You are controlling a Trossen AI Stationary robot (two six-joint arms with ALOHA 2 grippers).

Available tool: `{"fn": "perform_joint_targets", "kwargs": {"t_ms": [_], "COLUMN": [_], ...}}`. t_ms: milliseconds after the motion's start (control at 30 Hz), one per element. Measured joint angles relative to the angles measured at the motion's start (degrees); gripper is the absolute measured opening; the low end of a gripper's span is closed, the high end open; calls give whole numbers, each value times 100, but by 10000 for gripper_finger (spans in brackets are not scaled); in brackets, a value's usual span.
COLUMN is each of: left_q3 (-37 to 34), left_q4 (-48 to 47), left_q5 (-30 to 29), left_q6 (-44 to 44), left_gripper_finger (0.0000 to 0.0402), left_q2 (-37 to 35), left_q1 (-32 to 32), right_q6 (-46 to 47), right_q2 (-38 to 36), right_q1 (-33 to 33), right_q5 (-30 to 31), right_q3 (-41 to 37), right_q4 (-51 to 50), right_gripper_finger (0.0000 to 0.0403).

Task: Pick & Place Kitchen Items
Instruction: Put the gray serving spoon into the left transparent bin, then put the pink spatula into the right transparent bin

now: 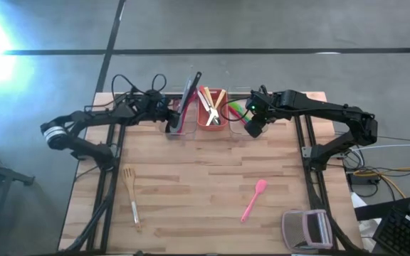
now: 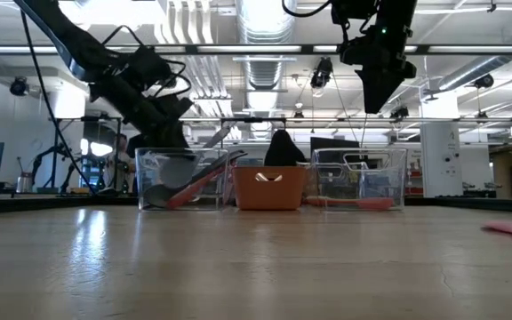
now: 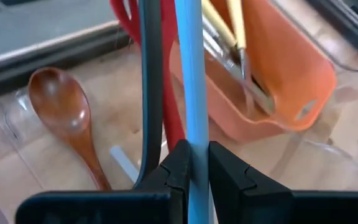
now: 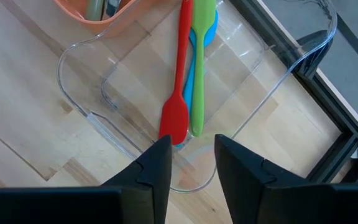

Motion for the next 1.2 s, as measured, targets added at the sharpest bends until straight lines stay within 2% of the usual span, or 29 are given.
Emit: {"fn": "perform_joint_targets", "kwargs": {"t_ms": [400, 733, 1033, 1200], "left_q3": [22, 20, 25, 175], "left_q4": [76, 3, -301, -509], "left_q5": [128, 344, 499, 595], "left_q6": [-304, -351, -449, -415], "left_gripper_finger": [39, 43, 193, 249], "left_q2": [594, 615, 328, 67], "left_q1": [0, 9, 22, 20], "right_q6": [21, 24, 42, 40], "right_q2": [0, 0, 0, 0], "right_q1": [0, 0, 0, 0], "right_q5": [1, 0, -2, -2], "right_q3": [-4, -9, -11, -11], "right_q4": [5, 4, 3, 1], "right_gripper_finger": [118, 114, 126, 121]}}
